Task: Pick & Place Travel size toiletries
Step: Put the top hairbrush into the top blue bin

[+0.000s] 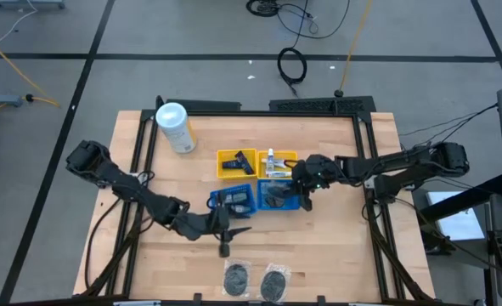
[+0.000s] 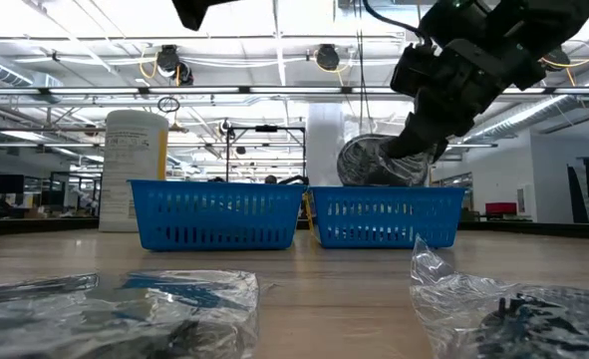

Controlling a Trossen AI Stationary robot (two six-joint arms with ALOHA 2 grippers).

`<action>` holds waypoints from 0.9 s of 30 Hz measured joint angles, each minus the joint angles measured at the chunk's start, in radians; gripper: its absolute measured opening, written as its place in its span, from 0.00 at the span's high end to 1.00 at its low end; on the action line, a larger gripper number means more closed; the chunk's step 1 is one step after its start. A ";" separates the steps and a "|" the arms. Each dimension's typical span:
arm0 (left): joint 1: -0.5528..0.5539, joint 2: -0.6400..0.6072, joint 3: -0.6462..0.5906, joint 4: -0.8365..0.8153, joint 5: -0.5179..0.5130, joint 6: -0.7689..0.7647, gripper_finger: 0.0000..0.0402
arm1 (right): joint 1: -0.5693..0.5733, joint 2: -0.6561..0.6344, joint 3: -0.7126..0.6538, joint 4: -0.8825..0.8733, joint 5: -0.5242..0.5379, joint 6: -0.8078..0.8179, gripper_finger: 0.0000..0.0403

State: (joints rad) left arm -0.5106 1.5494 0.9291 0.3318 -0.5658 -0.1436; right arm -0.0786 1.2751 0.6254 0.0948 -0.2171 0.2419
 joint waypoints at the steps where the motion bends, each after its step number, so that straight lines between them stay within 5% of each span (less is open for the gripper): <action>1: -0.006 0.000 0.000 -0.009 0.000 0.000 0.66 | -0.001 0.000 0.000 0.000 0.001 0.000 0.95; 15: -0.013 0.000 0.000 -0.028 -0.001 0.002 0.66 | 0.001 0.000 0.000 -0.002 0.003 0.013 0.90; 27: -0.013 0.000 0.000 -0.048 -0.001 0.001 0.66 | 0.002 0.000 0.000 0.007 0.077 0.034 0.74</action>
State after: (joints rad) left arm -0.5232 1.5494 0.9295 0.2838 -0.5671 -0.1425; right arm -0.0769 1.2751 0.6254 0.1017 -0.1400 0.2764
